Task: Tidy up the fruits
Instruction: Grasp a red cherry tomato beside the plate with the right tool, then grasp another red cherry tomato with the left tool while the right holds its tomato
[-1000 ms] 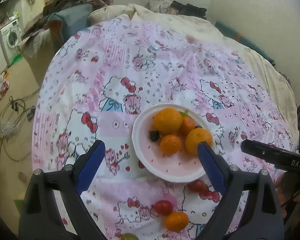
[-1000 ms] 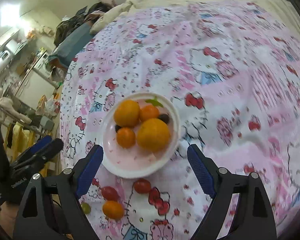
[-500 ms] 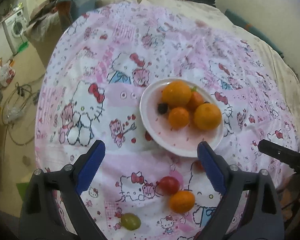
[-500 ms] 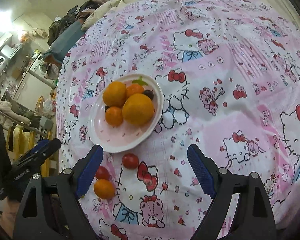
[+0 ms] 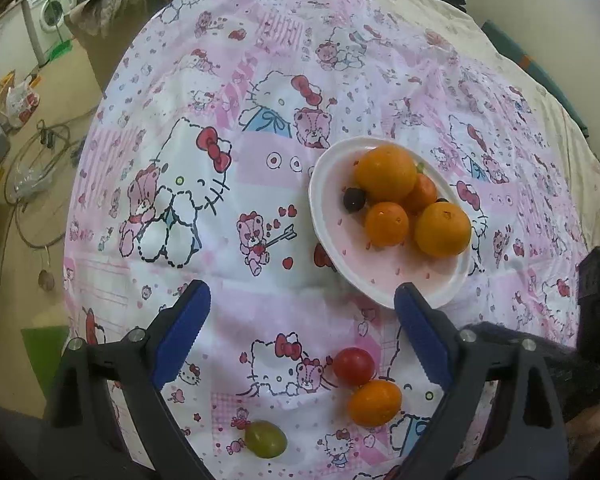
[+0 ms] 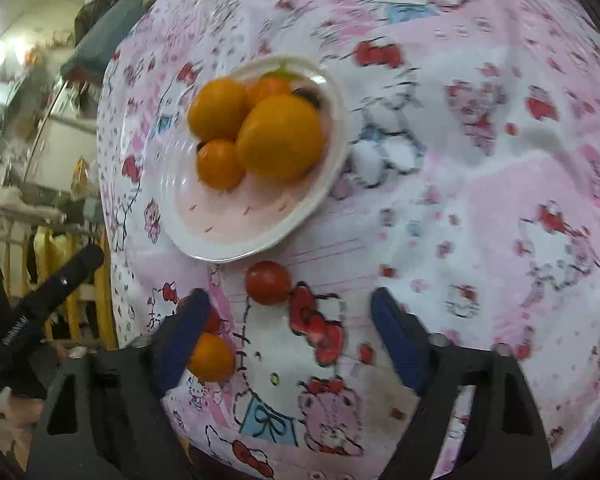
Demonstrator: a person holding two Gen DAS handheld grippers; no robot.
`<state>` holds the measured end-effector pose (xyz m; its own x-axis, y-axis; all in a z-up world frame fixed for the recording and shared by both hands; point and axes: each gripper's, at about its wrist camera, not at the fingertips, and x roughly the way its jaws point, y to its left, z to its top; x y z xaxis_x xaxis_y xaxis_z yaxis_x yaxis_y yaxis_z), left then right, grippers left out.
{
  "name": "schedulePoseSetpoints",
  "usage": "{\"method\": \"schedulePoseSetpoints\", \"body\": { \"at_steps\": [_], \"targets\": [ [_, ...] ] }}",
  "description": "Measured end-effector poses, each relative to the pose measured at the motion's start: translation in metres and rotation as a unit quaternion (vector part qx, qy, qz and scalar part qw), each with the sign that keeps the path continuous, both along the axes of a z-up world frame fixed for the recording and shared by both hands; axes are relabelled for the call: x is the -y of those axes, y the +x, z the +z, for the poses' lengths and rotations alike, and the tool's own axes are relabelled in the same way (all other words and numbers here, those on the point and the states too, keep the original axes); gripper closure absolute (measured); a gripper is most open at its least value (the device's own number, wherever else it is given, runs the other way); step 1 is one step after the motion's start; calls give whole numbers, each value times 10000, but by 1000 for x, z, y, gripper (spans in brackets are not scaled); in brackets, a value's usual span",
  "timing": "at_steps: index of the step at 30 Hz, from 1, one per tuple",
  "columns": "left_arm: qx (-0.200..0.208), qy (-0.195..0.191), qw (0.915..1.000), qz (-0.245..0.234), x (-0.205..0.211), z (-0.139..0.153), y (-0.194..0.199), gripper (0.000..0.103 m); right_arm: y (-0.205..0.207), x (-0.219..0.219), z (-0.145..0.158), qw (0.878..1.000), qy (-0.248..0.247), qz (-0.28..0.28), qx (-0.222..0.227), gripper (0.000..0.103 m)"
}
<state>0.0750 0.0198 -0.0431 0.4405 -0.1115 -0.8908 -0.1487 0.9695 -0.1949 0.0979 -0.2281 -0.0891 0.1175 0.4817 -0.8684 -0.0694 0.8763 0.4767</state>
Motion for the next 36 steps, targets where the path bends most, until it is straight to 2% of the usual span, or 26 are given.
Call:
{"method": "schedulePoseSetpoints", "body": {
  "at_steps": [1, 2, 4, 6, 12, 14, 21, 26, 31, 35, 36],
  "targets": [
    [-19, -25, 10000, 16, -1, 0, 0, 12, 1, -6, -1, 10000, -71, 53, 21, 41],
    [-27, -27, 10000, 16, -2, -1, 0, 12, 2, -12, -3, 9997, -188, 118, 49, 47],
    [-55, 11, 10000, 20, -4, -1, 0, 12, 6, -20, -10, 9994, -264, 208, -8, 48],
    [-111, 64, 9999, 59, -6, -3, 0, 12, 9, -28, -16, 9990, -316, 296, -68, 54],
    [-313, 59, 9993, 171, -14, -13, 1, 12, 10, -45, -26, 9958, -711, 583, -4, 59],
    [-357, 40, 9992, 186, -15, -15, 1, 12, 10, -43, -26, 9949, -805, 603, 30, 68],
    [-555, 30, 9984, -96, 1, -22, 3, 12, 9, -29, -15, 9983, -438, 379, 38, 69],
    [-927, -16, 9941, -560, 25, -41, 3, 16, 8, -10, 5, 9996, -175, 90, 211, 69],
    [-1167, 177, 9890, -894, 52, -57, 4, 25, 6, 6, 19, 9993, -33, -144, 333, 69],
    [-1333, 376, 9837, -1144, 71, -65, 3, 36, 4, 14, 25, 9990, 0, -225, 390, 69],
    [-1366, 374, 9830, -1168, 72, -67, 4, 42, 2, 17, 27, 9988, -18, -242, 415, 69]
  ]
}}
